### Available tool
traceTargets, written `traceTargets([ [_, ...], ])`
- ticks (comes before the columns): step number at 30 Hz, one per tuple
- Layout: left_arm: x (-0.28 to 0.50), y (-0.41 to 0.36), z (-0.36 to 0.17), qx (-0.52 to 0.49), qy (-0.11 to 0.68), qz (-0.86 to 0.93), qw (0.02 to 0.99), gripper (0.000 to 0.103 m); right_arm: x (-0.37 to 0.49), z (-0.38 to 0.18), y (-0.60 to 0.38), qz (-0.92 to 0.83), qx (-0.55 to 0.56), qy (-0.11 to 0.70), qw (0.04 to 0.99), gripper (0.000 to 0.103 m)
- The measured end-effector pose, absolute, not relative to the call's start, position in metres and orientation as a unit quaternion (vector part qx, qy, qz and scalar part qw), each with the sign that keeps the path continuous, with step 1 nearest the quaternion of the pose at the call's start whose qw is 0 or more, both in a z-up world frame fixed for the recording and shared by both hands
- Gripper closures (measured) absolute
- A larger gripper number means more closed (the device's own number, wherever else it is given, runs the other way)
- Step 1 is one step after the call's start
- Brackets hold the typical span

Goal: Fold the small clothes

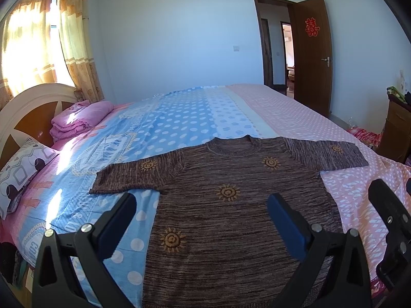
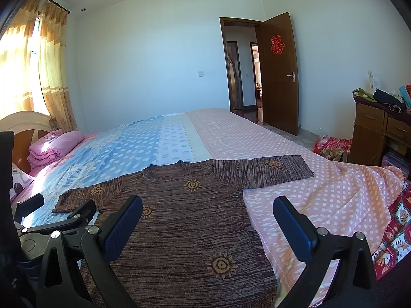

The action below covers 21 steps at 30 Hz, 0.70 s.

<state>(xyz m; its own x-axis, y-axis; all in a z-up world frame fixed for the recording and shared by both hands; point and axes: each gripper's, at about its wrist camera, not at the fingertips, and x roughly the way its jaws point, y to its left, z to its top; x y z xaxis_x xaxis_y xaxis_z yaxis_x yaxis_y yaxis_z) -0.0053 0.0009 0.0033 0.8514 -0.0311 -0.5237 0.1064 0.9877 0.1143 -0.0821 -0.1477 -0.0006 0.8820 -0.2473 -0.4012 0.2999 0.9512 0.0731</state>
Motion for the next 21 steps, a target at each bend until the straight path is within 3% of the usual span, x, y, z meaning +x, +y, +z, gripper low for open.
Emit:
traceTargets([
  [21,-0.0067,-0.0011,0.0041,0.066,0.269,-0.039,0.96,0.0,-0.0818,-0.001,-0.1525,-0.151,0.073,0.198,0.966,0.001],
])
